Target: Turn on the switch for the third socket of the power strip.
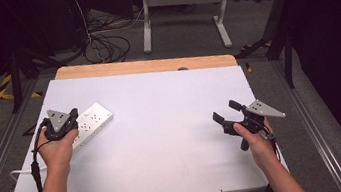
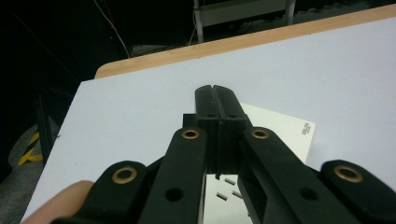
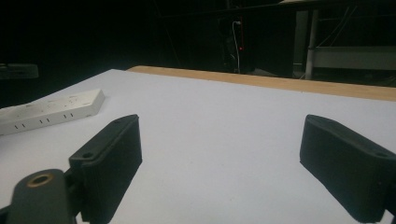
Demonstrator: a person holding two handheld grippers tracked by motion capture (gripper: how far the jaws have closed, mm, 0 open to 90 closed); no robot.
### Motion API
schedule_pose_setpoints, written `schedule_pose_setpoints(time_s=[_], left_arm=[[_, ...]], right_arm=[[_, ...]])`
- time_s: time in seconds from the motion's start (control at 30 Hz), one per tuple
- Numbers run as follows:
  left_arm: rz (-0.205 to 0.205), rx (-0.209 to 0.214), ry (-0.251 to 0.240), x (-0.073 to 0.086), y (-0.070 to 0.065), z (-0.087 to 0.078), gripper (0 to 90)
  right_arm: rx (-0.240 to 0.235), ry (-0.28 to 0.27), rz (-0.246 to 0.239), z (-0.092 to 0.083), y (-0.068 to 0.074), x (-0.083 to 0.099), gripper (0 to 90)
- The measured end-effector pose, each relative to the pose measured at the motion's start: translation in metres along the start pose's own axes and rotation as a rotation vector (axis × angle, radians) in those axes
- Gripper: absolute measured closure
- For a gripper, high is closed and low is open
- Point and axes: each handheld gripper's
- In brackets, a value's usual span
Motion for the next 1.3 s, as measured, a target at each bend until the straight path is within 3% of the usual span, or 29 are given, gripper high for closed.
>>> schedule_pose_setpoints(time_s=[0.57,0.67,1.0,1.3], left_arm=[[0.012,-0.008,0.108,-0.003,-0.009,0.027,89.8],[0.029,-0.004,0.121,-0.005,-0.010,0.030,89.8],[0.043,-0.016,0.204,-0.005,-0.011,0.044,89.8],[0.019,-0.029,0.266,-0.007,-0.010,0.052,89.8]], right_arm=[[-0.005,-0.007,0.001,-0.001,0.000,0.000,13.3],[-0.003,-0.008,0.004,-0.001,0.000,-0.001,13.3],[-0.005,-0.002,-0.002,0.000,0.001,0.000,13.3],[-0.003,-0.002,-0.003,0.000,0.001,0.000,13.3]])
Point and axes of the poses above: each handheld gripper's, and its own axes: z roughly forward along the jaws, x roughly out of its underside, y roughly to its left, and after that the axes turned 2 degrees about -z, right-handed
